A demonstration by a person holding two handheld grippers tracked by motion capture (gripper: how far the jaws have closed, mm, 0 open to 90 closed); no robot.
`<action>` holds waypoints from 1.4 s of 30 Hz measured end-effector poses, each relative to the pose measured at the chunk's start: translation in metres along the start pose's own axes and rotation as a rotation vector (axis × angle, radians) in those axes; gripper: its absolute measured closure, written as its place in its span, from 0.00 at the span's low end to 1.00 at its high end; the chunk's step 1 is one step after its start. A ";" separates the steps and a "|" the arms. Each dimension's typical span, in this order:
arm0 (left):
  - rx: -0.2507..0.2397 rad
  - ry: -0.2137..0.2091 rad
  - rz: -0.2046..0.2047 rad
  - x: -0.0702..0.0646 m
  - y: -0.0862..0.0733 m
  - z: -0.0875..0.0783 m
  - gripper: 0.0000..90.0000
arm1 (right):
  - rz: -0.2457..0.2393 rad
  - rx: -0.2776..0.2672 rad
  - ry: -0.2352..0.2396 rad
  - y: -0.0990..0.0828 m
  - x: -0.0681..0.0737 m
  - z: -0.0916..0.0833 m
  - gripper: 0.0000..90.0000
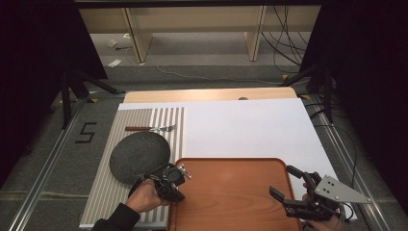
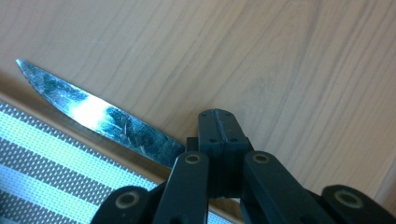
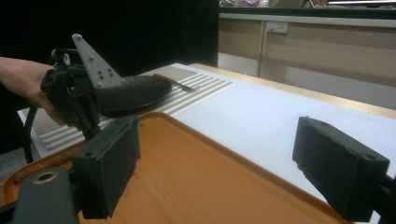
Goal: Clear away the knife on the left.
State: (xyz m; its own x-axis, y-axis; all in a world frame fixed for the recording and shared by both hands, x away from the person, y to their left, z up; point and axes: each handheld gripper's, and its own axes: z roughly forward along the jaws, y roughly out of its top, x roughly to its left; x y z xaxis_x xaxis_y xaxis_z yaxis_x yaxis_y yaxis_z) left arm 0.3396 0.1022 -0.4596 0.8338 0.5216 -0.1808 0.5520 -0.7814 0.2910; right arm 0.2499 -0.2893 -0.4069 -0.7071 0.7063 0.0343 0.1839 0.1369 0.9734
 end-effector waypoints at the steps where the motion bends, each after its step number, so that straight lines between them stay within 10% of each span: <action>1: -0.002 0.003 0.000 0.000 0.000 0.000 1.00 | 0.001 0.000 0.000 0.000 0.000 0.000 0.18; 11: -0.041 0.007 -0.006 0.001 0.000 -0.003 0.91 | 0.001 0.001 0.001 0.000 0.000 0.000 0.18; 27: -0.149 -0.022 -0.031 -0.002 0.003 -0.008 0.37 | 0.001 0.000 0.000 0.000 0.000 0.000 0.18; 42: -0.251 -0.014 -0.010 -0.005 0.006 -0.015 0.23 | 0.001 -0.002 0.000 0.000 0.000 0.000 0.18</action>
State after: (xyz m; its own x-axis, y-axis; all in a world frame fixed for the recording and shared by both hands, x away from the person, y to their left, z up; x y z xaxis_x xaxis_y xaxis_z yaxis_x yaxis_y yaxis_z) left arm 0.3388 0.1001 -0.4434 0.8296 0.5222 -0.1976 0.5415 -0.6660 0.5131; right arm 0.2500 -0.2896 -0.4069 -0.7069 0.7064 0.0355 0.1833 0.1346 0.9738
